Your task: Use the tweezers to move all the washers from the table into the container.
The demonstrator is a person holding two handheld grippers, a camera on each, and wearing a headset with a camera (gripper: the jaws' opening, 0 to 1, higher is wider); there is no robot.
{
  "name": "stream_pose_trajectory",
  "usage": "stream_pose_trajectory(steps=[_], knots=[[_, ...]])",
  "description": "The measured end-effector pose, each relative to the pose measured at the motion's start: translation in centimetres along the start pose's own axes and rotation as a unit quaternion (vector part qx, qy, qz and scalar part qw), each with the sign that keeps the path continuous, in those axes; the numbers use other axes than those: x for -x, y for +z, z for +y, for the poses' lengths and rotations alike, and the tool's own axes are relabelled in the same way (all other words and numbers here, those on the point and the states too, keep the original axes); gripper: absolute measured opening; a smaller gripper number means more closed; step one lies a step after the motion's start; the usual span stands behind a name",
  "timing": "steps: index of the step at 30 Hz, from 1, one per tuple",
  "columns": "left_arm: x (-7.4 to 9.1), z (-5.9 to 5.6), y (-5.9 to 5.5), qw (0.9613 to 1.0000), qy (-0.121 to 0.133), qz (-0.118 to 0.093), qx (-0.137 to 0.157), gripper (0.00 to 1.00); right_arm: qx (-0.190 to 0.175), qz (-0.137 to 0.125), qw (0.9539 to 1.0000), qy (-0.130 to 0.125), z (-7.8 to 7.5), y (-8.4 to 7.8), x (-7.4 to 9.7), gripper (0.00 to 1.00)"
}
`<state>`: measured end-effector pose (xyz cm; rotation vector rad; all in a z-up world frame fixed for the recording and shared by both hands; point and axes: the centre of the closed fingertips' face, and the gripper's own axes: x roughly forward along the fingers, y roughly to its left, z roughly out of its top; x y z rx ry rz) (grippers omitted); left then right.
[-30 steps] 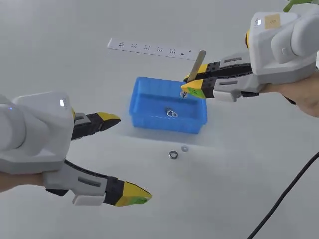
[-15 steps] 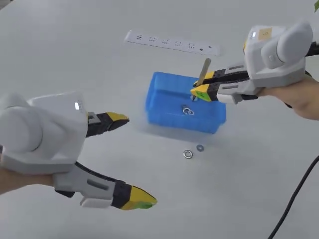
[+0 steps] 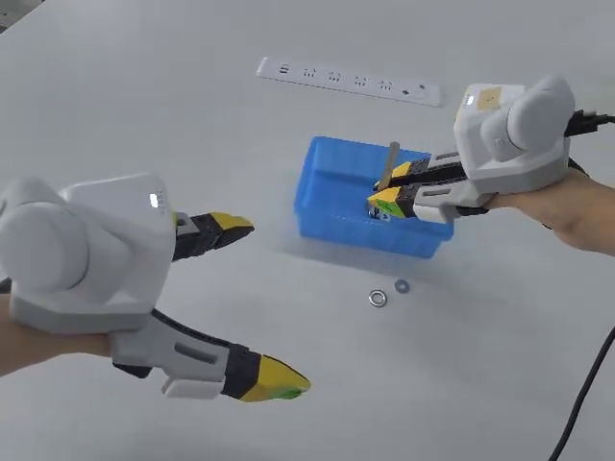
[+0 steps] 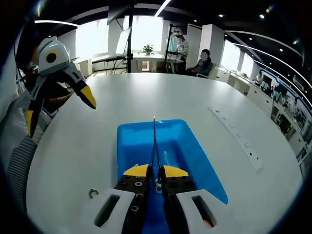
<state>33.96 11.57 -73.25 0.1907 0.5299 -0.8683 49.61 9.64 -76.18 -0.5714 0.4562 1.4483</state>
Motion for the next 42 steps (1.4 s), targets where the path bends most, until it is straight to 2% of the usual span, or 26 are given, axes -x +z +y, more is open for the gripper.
stream_pose_trajectory(steps=[3,13,20,24,28,31,35,38,42], knots=[[0.0,0.0,-0.2,1.0,-0.001,0.006,-0.003,0.99,-0.001,0.001,1.0,-0.002,0.0,0.0,0.1,0.1],[-0.1,0.3,0.1,1.0,0.002,0.007,-0.006,0.99,-0.01,0.0,0.9999,-0.005,-0.1,0.2,0.6,0.1],[-0.1,0.8,1.1,0.9999,0.007,0.0,-0.012,0.99,-0.021,-0.019,0.9995,-0.016,-1.0,1.2,1.7,0.11],[0.1,1.3,2.0,0.9998,0.011,-0.012,-0.009,0.99,-0.032,-0.031,0.9988,-0.021,-1.4,1.8,2.4,0.11],[0.0,1.9,2.8,0.9996,0.015,-0.019,-0.013,0.99,-0.032,-0.032,0.9987,-0.022,-1.3,1.9,2.7,0.11],[-0.4,2.7,3.8,0.9995,0.012,-0.026,-0.015,0.99,-0.029,-0.032,0.9989,-0.018,-0.8,1.9,2.8,0.11],[-1.4,4.5,6.3,0.9981,0.017,-0.056,-0.02,0.99,-0.018,-0.026,0.9994,-0.011,-0.1,2.0,2.9,0.11],[-2.5,5.2,8.7,0.9956,0.0,-0.092,0.013,0.99,-0.012,-0.024,0.9996,-0.006,0.1,2.1,2.9,0.11],[-3.5,6.2,10.5,0.9948,0.007,-0.101,-0.01,0.99,-0.011,-0.027,0.9996,-0.002,0.4,2.6,2.9,0.11]])
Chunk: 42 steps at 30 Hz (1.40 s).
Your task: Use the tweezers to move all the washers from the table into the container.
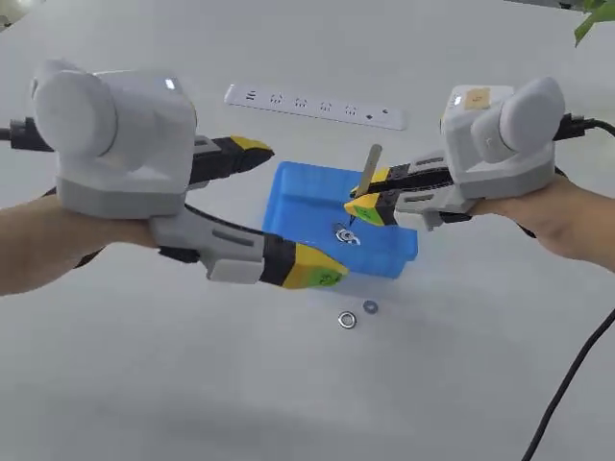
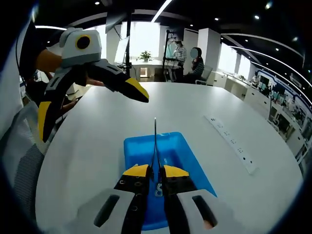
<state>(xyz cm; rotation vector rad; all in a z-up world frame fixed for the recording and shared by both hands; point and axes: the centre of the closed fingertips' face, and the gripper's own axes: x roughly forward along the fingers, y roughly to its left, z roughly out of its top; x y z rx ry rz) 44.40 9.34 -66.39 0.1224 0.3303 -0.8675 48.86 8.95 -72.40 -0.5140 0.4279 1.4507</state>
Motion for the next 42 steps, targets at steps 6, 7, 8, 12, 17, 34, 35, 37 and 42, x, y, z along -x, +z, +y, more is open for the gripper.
stream_pose_trajectory(steps=[6,7,8,12,17,34,35,37,42], knots=[[-1.9,0.3,1.8,0.9995,-0.019,-0.013,-0.021,0.96,0.013,0.002,0.9998,0.011,0.9,0.6,0.0,0.11],[-2.3,0.3,2.4,0.998,-0.024,-0.025,-0.052,0.89,0.014,0.003,0.9998,0.013,1.0,0.6,0.0,0.11],[-2.5,0.5,2.8,0.9967,-0.021,-0.031,-0.072,0.83,0.015,0.003,0.9998,0.015,1.1,0.6,0.0,0.11],[-3.3,0.8,3.1,0.9975,-0.028,-0.026,-0.06,0.76,0.021,0.005,0.9996,0.02,1.5,0.7,0.1,0.11],[-3.7,0.7,3.4,0.9978,-0.032,-0.026,-0.052,0.6,0.027,0.007,0.9993,0.025,2.0,0.8,0.3,0.11],[-3.6,-0.6,2.9,0.9963,-0.073,-0.006,-0.044,0.19,0.026,0.011,0.9991,0.033,2.4,0.4,0.5,0.11],[-3.6,-0.8,2.9,0.9961,-0.076,-0.007,-0.044,0.19,0.025,0.011,0.9991,0.033,2.4,0.4,0.5,0.11],[-3.6,-0.9,3.0,0.9961,-0.079,-0.009,-0.038,0.18,0.024,0.01,0.9991,0.034,2.5,0.4,0.4,0.11],[-3.4,-1.0,3.2,0.9956,-0.082,-0.014,-0.043,0.08,0.027,0.011,0.9988,0.039,2.7,0.5,0.4,0.11]])
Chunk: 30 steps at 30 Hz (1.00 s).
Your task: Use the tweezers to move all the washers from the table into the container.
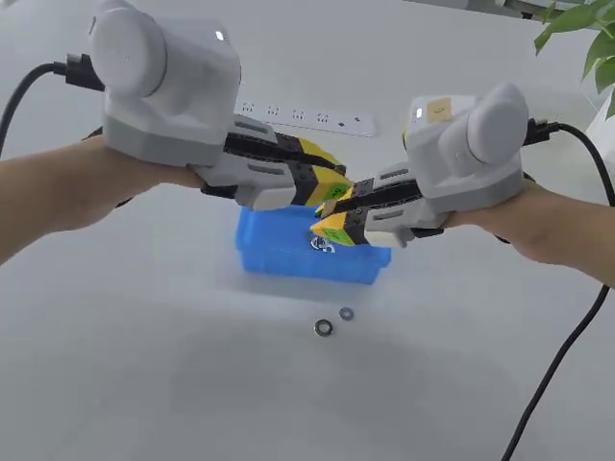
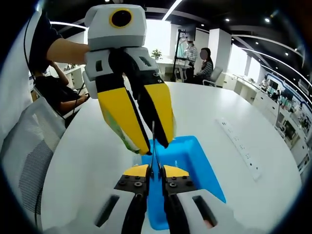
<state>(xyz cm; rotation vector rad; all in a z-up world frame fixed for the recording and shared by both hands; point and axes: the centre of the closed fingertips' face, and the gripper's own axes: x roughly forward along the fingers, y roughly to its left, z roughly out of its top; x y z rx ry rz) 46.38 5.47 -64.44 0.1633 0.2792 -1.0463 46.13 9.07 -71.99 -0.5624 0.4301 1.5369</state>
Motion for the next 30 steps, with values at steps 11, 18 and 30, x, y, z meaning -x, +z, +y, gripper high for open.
stream_pose_trajectory(steps=[11,18,30], knots=[[0.2,-0.1,-0.2,0.9994,0.004,0.015,-0.031,0.05,0.011,0.006,0.9999,0.006,0.5,0.0,-0.1,0.12],[0.3,0.3,0.6,0.9989,0.015,0.005,-0.044,0.04,0.009,-0.001,0.9999,-0.009,-0.2,0.6,0.4,0.12],[0.8,0.6,1.6,0.9985,0.025,0.002,-0.048,0.04,0.013,0.002,0.9996,-0.023,0.0,0.7,0.5,0.28]])
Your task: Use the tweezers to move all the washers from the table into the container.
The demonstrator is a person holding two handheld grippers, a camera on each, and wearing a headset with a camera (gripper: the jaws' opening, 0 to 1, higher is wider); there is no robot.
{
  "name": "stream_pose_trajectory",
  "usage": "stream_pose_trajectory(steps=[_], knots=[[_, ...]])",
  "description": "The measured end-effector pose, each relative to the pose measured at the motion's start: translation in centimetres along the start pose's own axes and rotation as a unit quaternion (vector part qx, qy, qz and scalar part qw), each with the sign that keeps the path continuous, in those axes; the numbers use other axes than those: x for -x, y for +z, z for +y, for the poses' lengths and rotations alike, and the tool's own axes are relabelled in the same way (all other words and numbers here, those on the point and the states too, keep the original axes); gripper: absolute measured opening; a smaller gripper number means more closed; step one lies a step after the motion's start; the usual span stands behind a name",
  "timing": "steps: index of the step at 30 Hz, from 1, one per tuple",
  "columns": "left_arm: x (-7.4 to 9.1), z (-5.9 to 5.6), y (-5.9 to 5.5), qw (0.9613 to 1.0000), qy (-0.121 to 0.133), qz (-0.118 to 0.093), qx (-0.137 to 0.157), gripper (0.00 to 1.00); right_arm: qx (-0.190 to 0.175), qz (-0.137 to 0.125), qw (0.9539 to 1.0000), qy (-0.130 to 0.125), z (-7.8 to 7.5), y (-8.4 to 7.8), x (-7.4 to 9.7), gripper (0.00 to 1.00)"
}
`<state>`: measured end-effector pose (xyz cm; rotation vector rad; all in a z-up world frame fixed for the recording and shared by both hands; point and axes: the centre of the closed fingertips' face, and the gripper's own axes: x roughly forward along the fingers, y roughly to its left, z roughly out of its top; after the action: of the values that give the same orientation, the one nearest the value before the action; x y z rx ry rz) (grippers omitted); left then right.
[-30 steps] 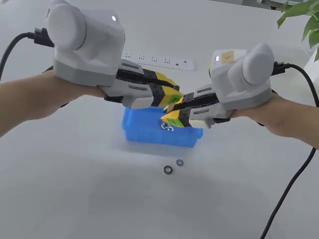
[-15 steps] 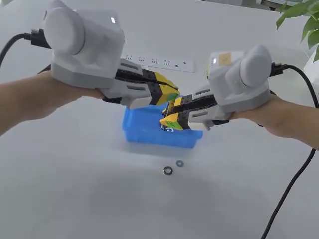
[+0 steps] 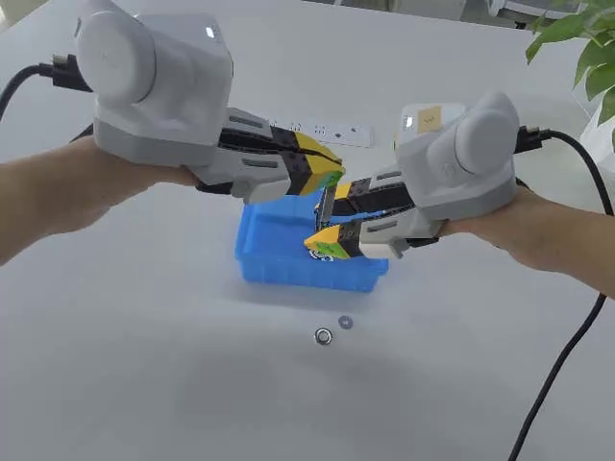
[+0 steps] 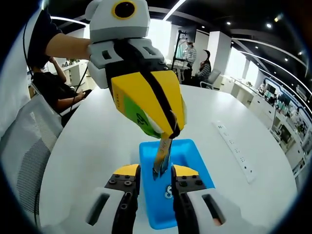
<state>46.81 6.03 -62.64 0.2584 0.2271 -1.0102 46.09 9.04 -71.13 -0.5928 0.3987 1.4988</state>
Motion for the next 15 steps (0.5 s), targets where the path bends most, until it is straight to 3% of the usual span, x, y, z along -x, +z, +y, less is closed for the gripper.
stream_pose_trajectory(steps=[2,5,7,12,15], knots=[[0.2,-0.1,0.2,1.0,0.001,0.0,-0.001,0.04,0.001,-0.002,1.0,-0.003,0.1,-0.1,0.2,0.35],[0.5,-0.4,0.9,0.9999,-0.003,-0.011,0.006,0.04,0.005,-0.016,0.9998,-0.009,0.6,0.1,0.8,0.59],[0.8,-0.6,1.3,0.9998,-0.004,-0.017,0.009,0.04,0.003,-0.018,0.9997,-0.013,0.9,-0.1,1.2,0.7],[1.1,-1.4,1.6,0.9998,-0.005,-0.017,0.007,0.04,-0.002,-0.018,0.9994,-0.031,1.9,-0.8,2.6,0.75],[1.2,-1.9,2.0,0.9998,-0.001,-0.02,0.002,0.04,-0.018,-0.025,0.9991,-0.029,3.3,-1.4,3.3,0.81]])
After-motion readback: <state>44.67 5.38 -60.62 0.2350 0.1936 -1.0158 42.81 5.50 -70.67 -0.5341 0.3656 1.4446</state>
